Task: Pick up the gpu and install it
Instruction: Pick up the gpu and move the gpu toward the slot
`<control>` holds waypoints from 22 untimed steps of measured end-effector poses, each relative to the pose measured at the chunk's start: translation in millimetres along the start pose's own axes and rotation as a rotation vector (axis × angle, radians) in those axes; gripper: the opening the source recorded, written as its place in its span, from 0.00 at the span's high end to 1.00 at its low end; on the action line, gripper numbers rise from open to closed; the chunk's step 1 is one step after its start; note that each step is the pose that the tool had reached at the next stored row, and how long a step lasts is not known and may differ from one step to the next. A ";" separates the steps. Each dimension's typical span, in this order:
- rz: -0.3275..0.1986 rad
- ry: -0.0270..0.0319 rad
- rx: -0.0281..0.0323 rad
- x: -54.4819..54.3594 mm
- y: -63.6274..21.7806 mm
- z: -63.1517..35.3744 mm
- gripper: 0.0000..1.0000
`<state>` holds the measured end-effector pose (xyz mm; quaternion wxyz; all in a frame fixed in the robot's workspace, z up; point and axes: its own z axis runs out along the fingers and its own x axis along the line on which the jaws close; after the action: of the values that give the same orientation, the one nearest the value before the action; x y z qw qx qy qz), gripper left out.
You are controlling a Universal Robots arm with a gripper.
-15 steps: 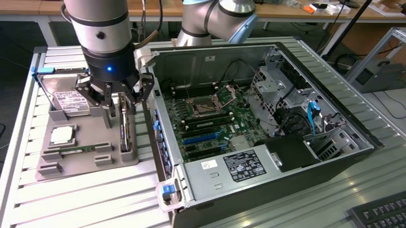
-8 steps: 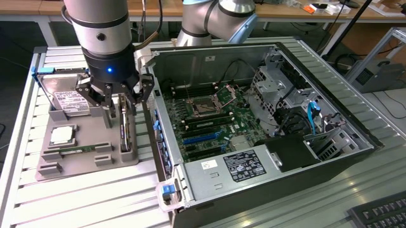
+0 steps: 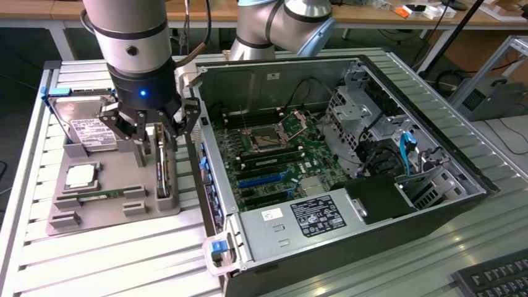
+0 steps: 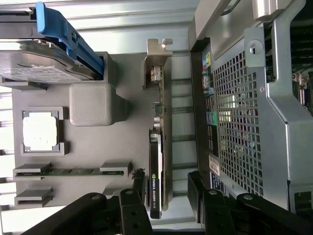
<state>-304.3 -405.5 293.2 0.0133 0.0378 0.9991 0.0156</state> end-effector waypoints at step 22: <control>0.000 -0.0005 0.0058 4.0 14.0 24.9 0.52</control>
<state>-306.5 -390.5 268.6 0.0134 0.0377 0.9991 0.0127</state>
